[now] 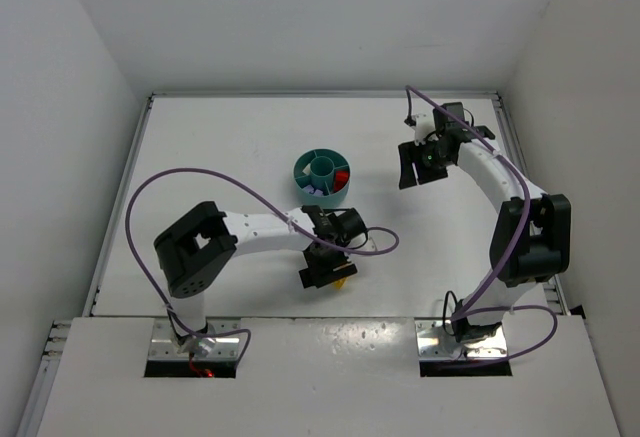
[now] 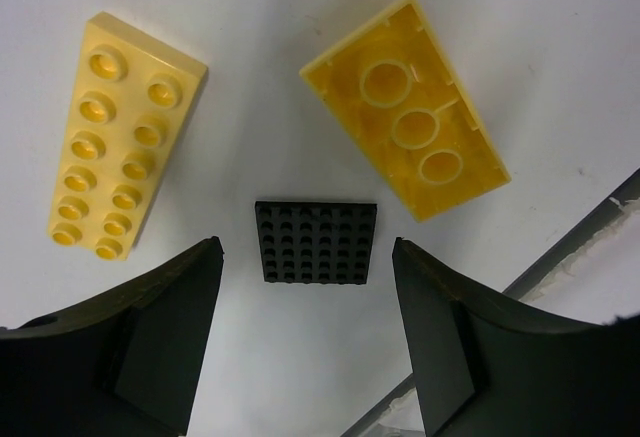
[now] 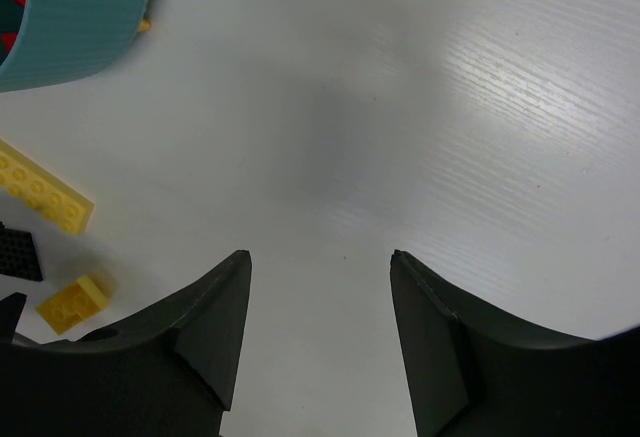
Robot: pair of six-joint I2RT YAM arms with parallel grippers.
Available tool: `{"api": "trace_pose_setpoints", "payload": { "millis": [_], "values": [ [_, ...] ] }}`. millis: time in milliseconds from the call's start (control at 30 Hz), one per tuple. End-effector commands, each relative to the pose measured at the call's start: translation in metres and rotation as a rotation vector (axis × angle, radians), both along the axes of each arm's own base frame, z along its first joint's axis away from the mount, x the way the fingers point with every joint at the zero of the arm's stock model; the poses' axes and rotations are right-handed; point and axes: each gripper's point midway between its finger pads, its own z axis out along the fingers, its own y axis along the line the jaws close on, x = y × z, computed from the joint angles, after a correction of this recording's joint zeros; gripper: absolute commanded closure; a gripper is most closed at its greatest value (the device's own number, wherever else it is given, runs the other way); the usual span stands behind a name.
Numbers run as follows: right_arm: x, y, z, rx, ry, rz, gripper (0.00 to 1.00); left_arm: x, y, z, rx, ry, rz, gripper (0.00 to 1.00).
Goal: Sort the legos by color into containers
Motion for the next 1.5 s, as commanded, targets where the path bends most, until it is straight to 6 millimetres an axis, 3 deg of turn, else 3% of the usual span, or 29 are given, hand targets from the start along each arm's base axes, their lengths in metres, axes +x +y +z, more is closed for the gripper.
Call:
{"api": "trace_pose_setpoints", "payload": {
  "millis": [0, 600, 967, 1167, 1367, 1467],
  "values": [
    [0.003, 0.003, 0.008, 0.02, -0.017, 0.02, 0.41, -0.008, -0.005, 0.0, -0.017, 0.033, -0.022, 0.25],
    [0.003, 0.003, 0.002, 0.015, -0.001, 0.027, 0.41, -0.011, -0.002, -0.023, -0.013, 0.064, -0.045, 0.27],
    [0.003, 0.003, 0.002, 0.015, -0.001, 0.027, 0.41, -0.018, -0.003, -0.035, -0.019, 0.104, -0.083, 0.43],
    [0.003, 0.001, 0.001, 0.007, -0.002, 0.024, 0.41, -0.019, -0.004, -0.035, -0.024, 0.111, -0.094, 0.6],
    [0.003, 0.001, 0.001, 0.007, -0.002, 0.024, 0.41, -0.012, -0.01, -0.013, -0.082, 0.052, -0.094, 0.7],
    [0.003, 0.001, 0.001, 0.007, -0.002, 0.024, 0.41, 0.0, -0.025, 0.02, -0.172, -0.007, -0.09, 0.73]
  ]
}}
